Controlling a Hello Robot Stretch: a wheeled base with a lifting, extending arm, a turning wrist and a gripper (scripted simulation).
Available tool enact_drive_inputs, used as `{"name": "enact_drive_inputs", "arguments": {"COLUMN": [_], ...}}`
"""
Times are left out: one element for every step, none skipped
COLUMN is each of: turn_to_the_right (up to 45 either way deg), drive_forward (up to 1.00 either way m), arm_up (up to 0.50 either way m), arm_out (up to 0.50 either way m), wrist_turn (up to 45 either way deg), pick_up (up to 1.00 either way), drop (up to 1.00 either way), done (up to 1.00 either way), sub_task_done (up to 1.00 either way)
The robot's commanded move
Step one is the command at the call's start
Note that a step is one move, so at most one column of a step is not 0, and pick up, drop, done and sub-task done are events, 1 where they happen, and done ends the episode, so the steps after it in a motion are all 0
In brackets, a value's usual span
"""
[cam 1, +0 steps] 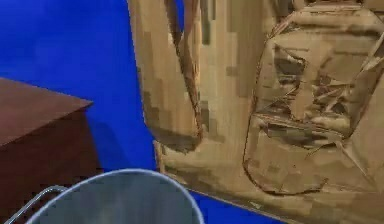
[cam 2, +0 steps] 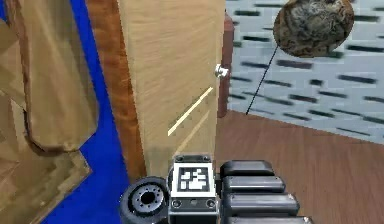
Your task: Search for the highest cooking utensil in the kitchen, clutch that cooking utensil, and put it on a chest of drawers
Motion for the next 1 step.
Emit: {"name": "enact_drive_inputs", "arguments": {"turn_to_the_right": [45.0], "drive_forward": [0.0], "arm_up": [0.0], "arm_out": [0.0], "wrist_turn": [0.0], "pick_up": [0.0], "drop": [0.0], "done": [0.0], "sub_task_done": [0.0]}}
